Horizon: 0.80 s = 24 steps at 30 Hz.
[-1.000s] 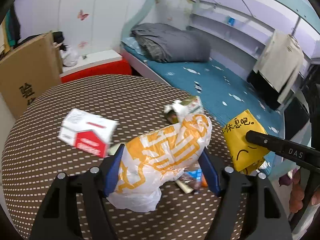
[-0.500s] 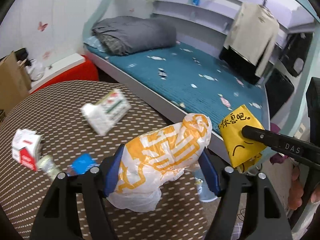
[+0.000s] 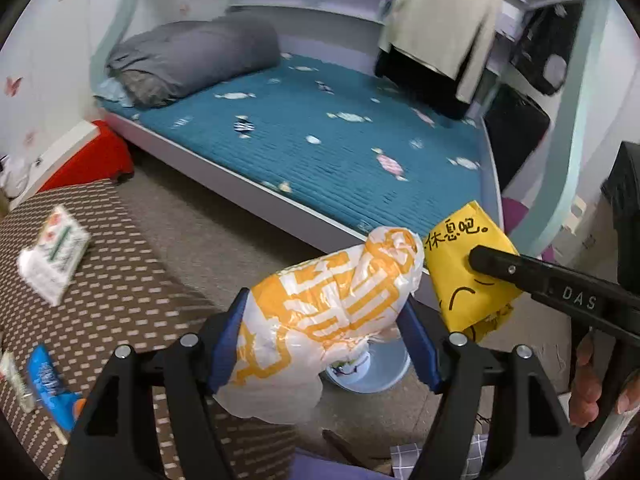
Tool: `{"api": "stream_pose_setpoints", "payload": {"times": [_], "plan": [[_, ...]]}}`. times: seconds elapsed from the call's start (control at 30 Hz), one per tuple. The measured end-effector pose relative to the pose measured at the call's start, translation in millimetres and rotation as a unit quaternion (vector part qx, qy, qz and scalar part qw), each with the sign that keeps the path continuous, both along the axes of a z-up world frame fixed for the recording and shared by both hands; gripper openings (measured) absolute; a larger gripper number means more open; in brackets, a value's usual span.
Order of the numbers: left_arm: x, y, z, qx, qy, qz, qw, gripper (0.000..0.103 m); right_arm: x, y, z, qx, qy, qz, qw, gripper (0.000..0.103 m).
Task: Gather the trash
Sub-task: 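Carry the plastic bag in the left tool and yellow bag in the right tool over the bin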
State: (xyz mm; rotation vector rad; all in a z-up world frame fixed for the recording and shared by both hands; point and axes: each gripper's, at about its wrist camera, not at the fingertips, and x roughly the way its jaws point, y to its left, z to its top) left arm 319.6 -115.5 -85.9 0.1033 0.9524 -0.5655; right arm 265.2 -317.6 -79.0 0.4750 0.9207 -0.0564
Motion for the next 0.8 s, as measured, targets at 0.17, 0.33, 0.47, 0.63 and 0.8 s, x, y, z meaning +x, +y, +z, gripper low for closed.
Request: {"api": "stream_pose_setpoints", "payload": {"times": [0.17, 0.33, 0.47, 0.63, 0.8], "plan": [[-2, -43, -17, 0.010, 0.018, -0.035, 0.9992, 0.069, -16, -33, -17, 0.010, 0.017, -0.035, 0.999, 0.024], [-5, -77, -32, 0.025, 0.031, -0.063, 0.9972, 0.069, -31, -66, -38, 0.024, 0.035, -0.074, 0.996, 0.024], [-9, -105, -46, 0.037, 0.047, -0.088, 0.9944, 0.069, -42, -88, -52, 0.030, 0.047, -0.105, 0.993, 0.024], [-19, -143, -69, 0.060, 0.065, -0.118, 0.9890, 0.069, -59, -109, -68, 0.034, 0.061, -0.136, 0.988, 0.024], [-29, -172, -87, 0.089, 0.058, -0.131, 0.9856, 0.081, -73, -124, -83, 0.042, 0.078, -0.154, 0.984, 0.025]]}}
